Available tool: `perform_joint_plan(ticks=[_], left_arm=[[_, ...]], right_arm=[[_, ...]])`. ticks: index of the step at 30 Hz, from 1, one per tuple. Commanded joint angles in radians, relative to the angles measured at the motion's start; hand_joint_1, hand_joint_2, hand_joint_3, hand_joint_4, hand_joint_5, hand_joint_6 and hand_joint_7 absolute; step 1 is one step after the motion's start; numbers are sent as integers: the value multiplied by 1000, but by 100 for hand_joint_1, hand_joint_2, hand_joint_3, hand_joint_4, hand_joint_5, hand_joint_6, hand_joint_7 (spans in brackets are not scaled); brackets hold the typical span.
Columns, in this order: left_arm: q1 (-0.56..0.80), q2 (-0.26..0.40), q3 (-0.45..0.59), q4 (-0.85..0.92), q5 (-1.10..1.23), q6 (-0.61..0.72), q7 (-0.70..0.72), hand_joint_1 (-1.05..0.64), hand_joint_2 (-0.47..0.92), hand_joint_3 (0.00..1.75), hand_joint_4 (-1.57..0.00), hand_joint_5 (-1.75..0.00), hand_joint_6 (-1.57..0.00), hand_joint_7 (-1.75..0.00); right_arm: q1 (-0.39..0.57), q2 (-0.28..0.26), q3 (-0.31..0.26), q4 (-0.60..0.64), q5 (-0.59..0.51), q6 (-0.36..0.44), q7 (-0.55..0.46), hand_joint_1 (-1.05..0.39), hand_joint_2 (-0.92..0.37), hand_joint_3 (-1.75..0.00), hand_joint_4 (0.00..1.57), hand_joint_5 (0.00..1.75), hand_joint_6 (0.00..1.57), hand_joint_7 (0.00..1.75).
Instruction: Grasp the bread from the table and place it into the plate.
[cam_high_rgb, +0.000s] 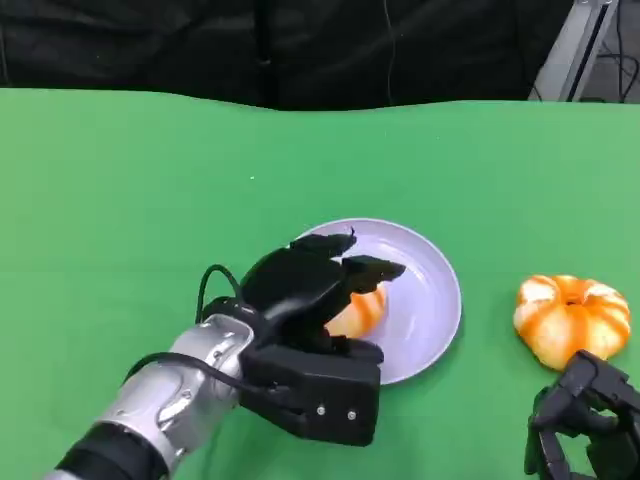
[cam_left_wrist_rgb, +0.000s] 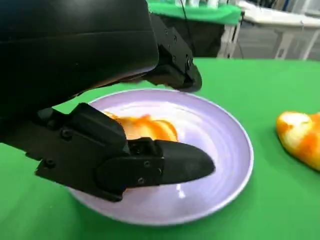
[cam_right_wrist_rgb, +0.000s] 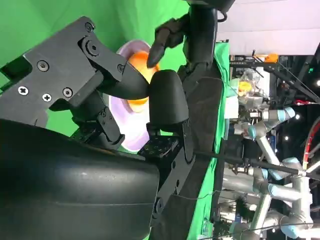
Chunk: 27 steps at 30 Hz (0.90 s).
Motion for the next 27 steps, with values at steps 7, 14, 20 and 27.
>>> perform_joint_plan(ticks=[7,14,20,27], left_arm=[[57,38,63,-126,-95,-22,-54,-105,92,60,0,0,-27,-1],[189,13,193,-268,-366,-45,-136,-22,92,27,-65,-14,-57,-5],[319,15,289,-359,-559,-85,-197,1,72,96,-76,-127,-118,-16],[516,87,373,-590,-762,3,-355,-15,50,134,-85,-174,-81,-158]], right_arm=[[-4,-4,1,3,-14,-11,-12,-15,-51,-127,86,175,78,157],[7,-8,0,-20,0,5,-3,-14,-52,-128,86,175,78,157],[2,-7,0,-15,-12,5,-11,-15,-50,-130,87,175,77,160],[0,-7,1,-16,-17,11,-15,-14,-50,-131,87,175,77,159]])
